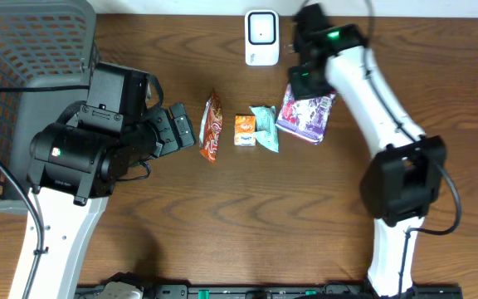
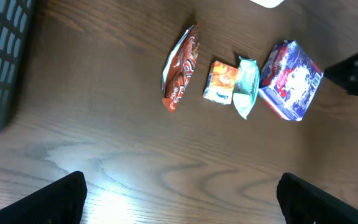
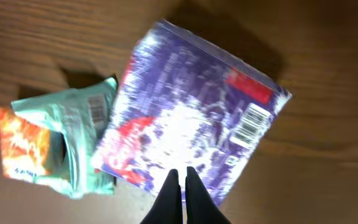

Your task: Scan the item barcode

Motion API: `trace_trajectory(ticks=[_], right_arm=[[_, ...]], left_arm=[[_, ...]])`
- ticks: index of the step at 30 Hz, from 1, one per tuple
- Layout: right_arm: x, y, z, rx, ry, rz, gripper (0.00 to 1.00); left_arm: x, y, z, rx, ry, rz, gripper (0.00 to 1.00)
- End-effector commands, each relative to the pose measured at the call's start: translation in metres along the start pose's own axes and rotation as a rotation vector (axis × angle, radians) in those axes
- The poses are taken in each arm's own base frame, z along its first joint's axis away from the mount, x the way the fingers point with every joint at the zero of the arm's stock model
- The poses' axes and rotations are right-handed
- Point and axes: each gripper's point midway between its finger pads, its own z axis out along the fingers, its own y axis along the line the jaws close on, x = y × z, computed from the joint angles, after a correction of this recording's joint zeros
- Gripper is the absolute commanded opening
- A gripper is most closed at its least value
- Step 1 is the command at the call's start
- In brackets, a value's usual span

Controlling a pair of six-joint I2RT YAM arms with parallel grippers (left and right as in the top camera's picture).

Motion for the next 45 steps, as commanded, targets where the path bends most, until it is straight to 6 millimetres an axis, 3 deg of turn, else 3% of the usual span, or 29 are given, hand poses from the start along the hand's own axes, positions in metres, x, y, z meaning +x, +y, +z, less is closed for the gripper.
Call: trace_trajectory(ticks=[1, 4, 7, 12, 17, 22, 25, 28, 32, 34, 37, 42, 45], right_arm=[[0.008, 0.0, -0.002, -0.217, 0.045, -0.011, 0.02], [0.009, -0.006, -0.002, -0.215, 0.051, 0.002, 0.22], [0.004, 0.007, -0.002, -0.211, 0.027, -0.021, 0.41], [-0.012, 0.015, 0.002, 0.01, -0.062, -0.009, 0.5], [-0.023, 0.019, 0.009, 0.272, -0.173, 0.058, 0.51], [-0.018, 0.042, 0.046, 0.312, -0.156, 0.046, 0.53], [-0.008, 0.032, 0.067, 0.399, -0.124, 0.078, 0.55], [0.002, 0.027, 0.086, 0.427, -0.072, 0.068, 0.54], [0.019, 0.019, 0.107, 0.472, 0.007, 0.061, 0.42], [0.027, 0.012, 0.113, 0.506, 0.033, 0.074, 0.31], [0.032, 0.006, 0.121, 0.519, 0.064, 0.072, 0.01], [0.019, 0.012, 0.1, 0.397, 0.071, 0.064, 0.01], [-0.007, 0.033, 0.061, 0.162, 0.031, 0.04, 0.01]], left_arm=[[-0.002, 0.0, -0.003, 0.001, -0.013, -0.002, 0.98], [-0.002, 0.0, -0.003, 0.001, -0.013, -0.002, 0.98], [-0.002, 0.0, -0.003, 0.001, -0.013, -0.002, 0.98], [-0.002, 0.0, -0.003, 0.002, -0.013, -0.002, 0.98], [-0.002, 0.0, -0.003, 0.001, -0.013, -0.002, 0.98], [-0.002, 0.0, -0.003, 0.001, -0.013, -0.002, 0.98], [-0.002, 0.0, -0.003, 0.001, -0.013, -0.002, 0.98], [-0.002, 0.0, -0.003, 0.001, -0.013, -0.002, 0.98], [-0.002, 0.0, -0.003, 0.001, -0.013, -0.002, 0.98], [-0.002, 0.0, -0.003, 0.001, -0.013, -0.002, 0.98], [-0.002, 0.0, -0.003, 0.001, -0.013, -0.002, 0.98], [-0.002, 0.0, -0.003, 0.001, -0.013, -0.002, 0.98], [-0.002, 0.0, -0.003, 0.001, -0.013, -0.002, 0.98]])
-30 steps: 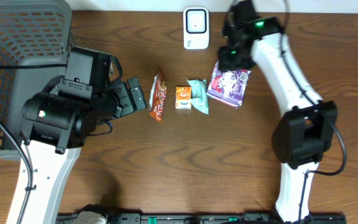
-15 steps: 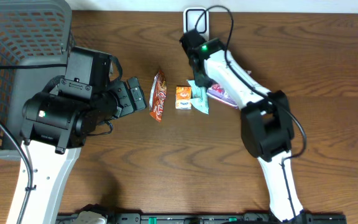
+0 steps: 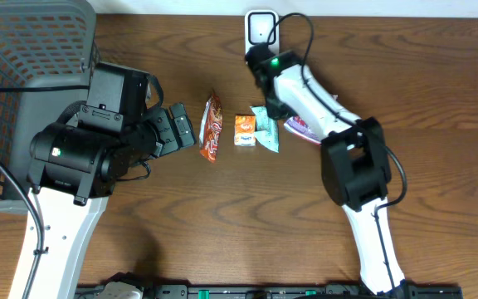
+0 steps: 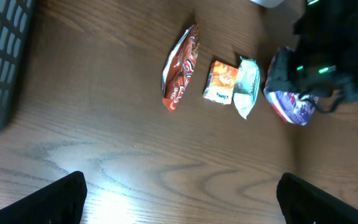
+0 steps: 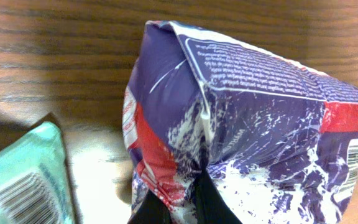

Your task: Scan the item barcode

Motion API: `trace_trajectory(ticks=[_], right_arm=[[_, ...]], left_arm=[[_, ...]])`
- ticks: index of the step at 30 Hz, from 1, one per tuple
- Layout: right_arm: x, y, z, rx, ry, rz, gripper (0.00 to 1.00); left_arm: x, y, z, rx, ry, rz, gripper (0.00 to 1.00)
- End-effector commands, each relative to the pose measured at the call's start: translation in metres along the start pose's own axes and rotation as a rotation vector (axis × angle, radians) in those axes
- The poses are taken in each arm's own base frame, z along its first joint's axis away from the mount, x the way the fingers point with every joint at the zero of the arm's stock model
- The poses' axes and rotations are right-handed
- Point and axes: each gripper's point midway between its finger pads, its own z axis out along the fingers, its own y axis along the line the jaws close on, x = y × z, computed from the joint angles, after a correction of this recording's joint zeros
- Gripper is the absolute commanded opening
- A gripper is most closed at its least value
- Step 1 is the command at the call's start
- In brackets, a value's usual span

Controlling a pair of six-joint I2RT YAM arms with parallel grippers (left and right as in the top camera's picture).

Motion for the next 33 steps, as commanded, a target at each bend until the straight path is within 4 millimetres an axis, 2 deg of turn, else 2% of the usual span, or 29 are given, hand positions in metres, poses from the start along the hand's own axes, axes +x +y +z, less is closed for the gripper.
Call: trace_trajectory(ticks=[1, 3, 5, 8, 10, 13, 17, 19, 21, 22, 23, 24, 25, 28, 32, 33], right_arm=[[-0.026, 0.005, -0.051, -0.316, -0.034, -0.015, 0.01], [-0.037, -0.001, -0.088, -0.488, -0.076, -0.037, 0.01], [-0.043, -0.017, -0.118, -0.624, -0.11, -0.038, 0.01], [-0.044, -0.036, -0.142, -0.831, -0.124, -0.039, 0.01], [-0.041, -0.039, -0.159, -1.042, -0.123, -0.058, 0.01], [-0.037, -0.048, -0.169, -1.31, -0.104, -0.027, 0.01], [-0.031, -0.061, -0.148, -1.513, -0.075, 0.065, 0.01], [-0.024, -0.062, -0.129, -1.612, -0.058, 0.121, 0.01], [-0.015, -0.063, -0.102, -1.636, -0.045, 0.164, 0.01], [-0.01, -0.064, -0.085, -1.593, -0.037, 0.177, 0.01], [-0.003, -0.068, -0.059, -1.494, 0.004, 0.211, 0.02], [0.003, -0.076, -0.039, -1.397, 0.042, 0.241, 0.06], [0.013, -0.096, -0.011, -1.225, 0.097, 0.279, 0.16], [0.016, -0.129, -0.008, -1.071, 0.122, 0.303, 0.36], [0.005, -0.173, -0.033, -0.869, 0.085, 0.281, 0.52], [0.002, -0.182, -0.04, -0.809, 0.077, 0.267, 0.6]], left_arm=[[-0.002, 0.0, -0.003, 0.002, -0.013, -0.002, 0.98], [-0.002, 0.0, -0.003, 0.001, -0.013, -0.002, 0.98], [-0.002, 0.0, -0.003, 0.001, -0.013, -0.002, 0.98], [-0.002, 0.0, -0.003, 0.001, -0.013, -0.002, 0.98], [-0.002, 0.0, -0.003, 0.002, -0.013, -0.002, 0.98], [-0.002, 0.0, -0.003, 0.001, -0.013, -0.002, 0.98], [-0.002, 0.0, -0.003, 0.001, -0.013, -0.002, 0.98], [-0.002, 0.0, -0.003, 0.001, -0.013, -0.002, 0.98], [-0.002, 0.0, -0.003, 0.001, -0.013, -0.002, 0.98], [-0.002, 0.0, -0.003, 0.001, -0.013, -0.002, 0.98], [-0.002, 0.0, -0.003, 0.001, -0.013, -0.002, 0.98], [-0.002, 0.0, -0.003, 0.001, -0.013, -0.002, 0.98], [-0.002, 0.0, -0.003, 0.001, -0.013, -0.002, 0.98], [-0.002, 0.0, -0.003, 0.001, -0.013, -0.002, 0.98], [-0.002, 0.0, -0.003, 0.001, -0.013, -0.002, 0.98], [-0.002, 0.0, -0.003, 0.001, -0.013, -0.002, 0.98]])
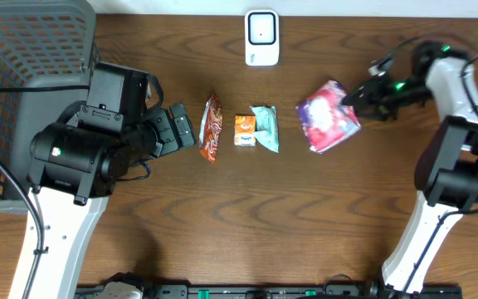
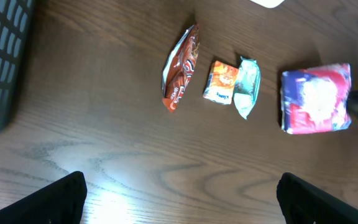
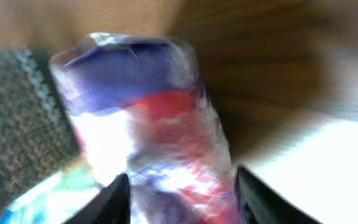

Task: Scan the item barcode
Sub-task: 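Carry the purple-red bag to the right and drop it at the table's right edge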

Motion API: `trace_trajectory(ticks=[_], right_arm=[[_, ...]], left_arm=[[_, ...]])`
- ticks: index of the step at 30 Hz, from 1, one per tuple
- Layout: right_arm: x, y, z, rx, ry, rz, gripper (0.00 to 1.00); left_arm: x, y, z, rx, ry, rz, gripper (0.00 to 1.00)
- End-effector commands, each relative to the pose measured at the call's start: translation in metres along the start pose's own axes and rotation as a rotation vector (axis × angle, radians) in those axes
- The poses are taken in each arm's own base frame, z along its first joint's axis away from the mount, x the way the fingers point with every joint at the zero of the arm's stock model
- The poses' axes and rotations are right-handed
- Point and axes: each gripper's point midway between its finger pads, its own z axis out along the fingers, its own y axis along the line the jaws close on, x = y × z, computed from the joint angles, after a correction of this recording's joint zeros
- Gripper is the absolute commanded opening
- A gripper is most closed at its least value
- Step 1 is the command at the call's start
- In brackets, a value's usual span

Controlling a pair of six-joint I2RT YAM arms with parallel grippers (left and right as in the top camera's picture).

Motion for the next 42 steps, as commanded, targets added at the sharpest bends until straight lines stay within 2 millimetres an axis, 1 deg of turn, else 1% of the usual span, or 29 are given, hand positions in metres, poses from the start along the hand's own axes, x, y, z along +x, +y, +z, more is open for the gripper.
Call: trace_trajectory(ticks=[1, 2, 4, 6, 8, 10, 14, 17, 19, 23, 24, 26, 29, 30, 31, 32, 34, 35, 36, 37, 40, 42], right_arm=[[-0.016, 0.009, -0.059, 0.31, -0.118, -0.115, 0.69], [-0.016, 0.008, -0.069, 0.382, -0.125, -0.126, 0.73], [-0.014, 0.009, -0.077, 0.463, -0.123, -0.142, 0.76], [-0.012, 0.011, -0.073, 0.486, -0.102, -0.177, 0.77], [-0.012, 0.005, -0.066, 0.486, -0.084, -0.185, 0.77], [-0.013, -0.001, -0.057, 0.465, -0.07, -0.206, 0.76], [-0.008, -0.004, -0.031, 0.333, -0.021, -0.314, 0.77], [-0.008, -0.018, -0.014, 0.304, -0.02, -0.322, 0.77], [-0.011, -0.024, 0.002, 0.268, -0.033, -0.333, 0.75], [-0.005, -0.04, 0.033, 0.242, -0.03, -0.344, 0.74], [-0.004, -0.041, 0.039, 0.229, -0.029, -0.348, 0.71], [0.0, -0.041, 0.052, 0.184, -0.032, -0.346, 0.55], [0.004, -0.037, 0.062, 0.132, -0.036, -0.311, 0.21], [0.005, -0.034, 0.063, 0.116, -0.036, -0.301, 0.04], [0.005, -0.03, 0.065, 0.103, -0.035, -0.289, 0.01], [0.005, -0.024, 0.066, 0.082, -0.038, -0.278, 0.01], [0.002, -0.005, 0.065, 0.028, -0.05, -0.289, 0.01], [-0.004, 0.016, 0.061, -0.018, -0.07, -0.299, 0.01], [-0.009, 0.029, 0.057, -0.039, -0.086, -0.307, 0.01], [-0.017, 0.047, 0.051, -0.057, -0.111, -0.312, 0.01], [-0.04, 0.09, 0.033, -0.08, -0.193, -0.314, 0.01], [-0.056, 0.126, 0.022, -0.113, -0.26, -0.344, 0.01]], left_arm=[[-0.002, 0.0, -0.003, 0.002, -0.014, -0.002, 0.98], [-0.002, 0.0, -0.003, 0.002, -0.013, -0.002, 0.98], [-0.002, 0.0, -0.003, 0.002, -0.013, -0.002, 0.98], [-0.002, 0.0, -0.003, 0.002, -0.013, -0.002, 0.98], [-0.002, 0.0, -0.003, 0.002, -0.013, -0.002, 0.98], [-0.002, 0.0, -0.003, 0.002, -0.013, -0.002, 0.98], [-0.002, 0.0, -0.003, 0.002, -0.014, -0.002, 0.98], [-0.002, 0.0, -0.003, 0.002, -0.013, -0.002, 0.98], [-0.002, 0.0, -0.003, 0.002, -0.013, -0.002, 0.98], [-0.002, 0.0, -0.003, 0.002, -0.014, -0.002, 0.98], [-0.002, 0.0, -0.003, 0.002, -0.013, -0.002, 0.98], [-0.002, 0.0, -0.003, 0.002, -0.013, -0.002, 0.98], [-0.002, 0.0, -0.003, 0.002, -0.014, -0.002, 0.98], [-0.002, 0.0, -0.003, 0.002, -0.013, -0.002, 0.98], [-0.002, 0.0, -0.003, 0.002, -0.013, -0.002, 0.98], [-0.002, 0.0, -0.003, 0.002, -0.014, -0.002, 0.98], [-0.002, 0.0, -0.003, 0.002, -0.013, -0.002, 0.98], [-0.002, 0.0, -0.003, 0.002, -0.013, -0.002, 0.98], [-0.002, 0.0, -0.003, 0.002, -0.013, -0.002, 0.98], [-0.002, 0.0, -0.003, 0.002, -0.013, -0.002, 0.98], [-0.002, 0.0, -0.003, 0.002, -0.014, -0.002, 0.98], [-0.002, 0.0, -0.003, 0.002, -0.013, -0.002, 0.98]])
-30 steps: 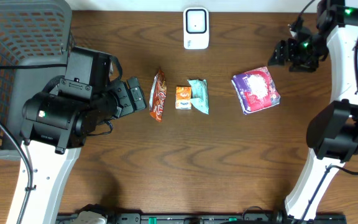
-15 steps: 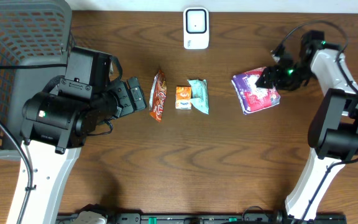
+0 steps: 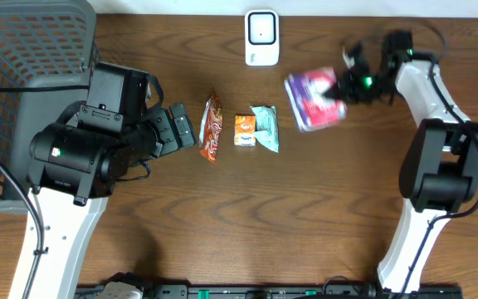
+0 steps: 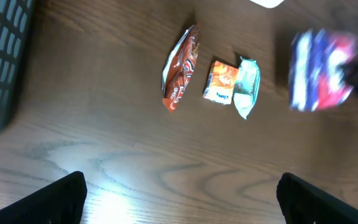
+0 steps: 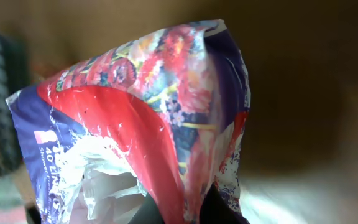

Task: Scan the item barcode
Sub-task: 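Carry the purple-red bag to the right and drop it at the table's right edge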

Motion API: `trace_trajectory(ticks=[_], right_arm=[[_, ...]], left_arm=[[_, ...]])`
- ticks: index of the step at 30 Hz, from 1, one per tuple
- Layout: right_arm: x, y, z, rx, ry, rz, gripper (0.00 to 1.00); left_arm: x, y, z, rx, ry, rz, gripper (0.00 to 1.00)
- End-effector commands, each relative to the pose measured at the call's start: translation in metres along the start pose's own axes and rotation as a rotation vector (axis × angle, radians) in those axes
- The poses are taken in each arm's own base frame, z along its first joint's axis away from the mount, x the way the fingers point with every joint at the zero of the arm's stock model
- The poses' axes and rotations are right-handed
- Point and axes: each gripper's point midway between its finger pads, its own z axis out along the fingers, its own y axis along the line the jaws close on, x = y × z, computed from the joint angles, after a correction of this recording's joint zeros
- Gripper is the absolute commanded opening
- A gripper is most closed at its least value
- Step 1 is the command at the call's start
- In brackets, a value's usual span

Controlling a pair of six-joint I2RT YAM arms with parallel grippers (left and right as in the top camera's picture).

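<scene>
A purple and red packet (image 3: 312, 100) hangs above the table, right of the white scanner (image 3: 261, 37) at the far edge. My right gripper (image 3: 339, 89) is shut on the packet's right end. In the right wrist view the packet (image 5: 135, 118) fills the frame, crumpled, and is pinched at the bottom by my right gripper (image 5: 185, 210). No barcode shows on the sides in view. The packet (image 4: 321, 70) is blurred in the left wrist view. My left gripper (image 4: 182, 202) stands open over bare wood, left of the row of snacks.
A grey mesh basket (image 3: 23, 83) fills the far left corner. In a row mid-table lie an orange-brown snack packet (image 3: 212, 126), a small orange packet (image 3: 244, 129) and a teal packet (image 3: 265, 127). The left arm (image 3: 98, 141) stands between basket and row.
My right gripper has carried the purple packet left and toward the far edge, closer to the scanner, and the packet has turned in the grip. The left arm has not moved.
The purple packet first lay on the table beside the teal packet, with my right gripper shut above it. Then the gripper was at its left end, on its wrapper. Later it held the packet in the air further right, and now nearer the scanner.
</scene>
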Motion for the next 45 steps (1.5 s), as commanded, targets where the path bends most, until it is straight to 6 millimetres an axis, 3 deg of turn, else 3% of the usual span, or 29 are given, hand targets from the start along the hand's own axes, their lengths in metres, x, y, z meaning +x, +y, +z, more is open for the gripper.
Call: trace_trajectory(ticks=[1, 5, 9, 13, 19, 22, 25, 28, 31, 34, 39, 45], right_arm=[[-0.059, 0.075, -0.022, -0.123, -0.153, -0.019, 0.01], [-0.1, 0.119, -0.01, -0.158, -0.301, -0.062, 0.01], [-0.128, 0.144, 0.016, -0.072, -0.453, -0.114, 0.01], [-0.141, 0.14, 0.033, 0.092, -0.571, -0.091, 0.01], [-0.142, 0.13, 0.055, 0.1, -0.575, -0.072, 0.01], [-0.149, 0.121, 0.044, 0.114, -0.593, -0.079, 0.01], [-0.164, 0.109, -0.001, 0.136, -0.65, -0.071, 0.01], [-0.173, 0.076, -0.066, 0.195, -0.705, 0.001, 0.01], [-0.167, 0.022, -0.126, 0.265, -0.736, 0.156, 0.01], [-0.145, -0.047, -0.173, 0.336, -0.738, 0.371, 0.01], [-0.102, -0.138, -0.213, 0.402, -0.729, 0.688, 0.02], [-0.069, -0.212, -0.215, 0.426, -0.752, 1.012, 0.02]], left_arm=[[-0.002, 0.0, -0.003, 0.002, -0.013, -0.002, 0.98], [-0.002, 0.0, -0.003, 0.001, -0.013, -0.002, 0.98], [-0.002, 0.0, -0.003, 0.001, -0.013, -0.002, 0.98], [-0.002, 0.0, -0.003, 0.001, -0.013, -0.002, 0.98], [-0.002, 0.0, -0.003, 0.001, -0.013, -0.002, 0.98], [-0.002, 0.0, -0.003, 0.001, -0.013, -0.002, 0.98], [-0.002, 0.0, -0.003, 0.001, -0.013, -0.002, 0.98], [-0.002, 0.0, -0.003, 0.001, -0.013, -0.002, 0.98], [-0.002, 0.0, -0.003, 0.001, -0.013, -0.002, 0.98], [-0.002, 0.0, -0.003, 0.001, -0.013, -0.002, 0.98], [-0.002, 0.0, -0.003, 0.001, -0.013, -0.002, 0.98], [-0.002, 0.0, -0.003, 0.001, -0.013, -0.002, 0.98]])
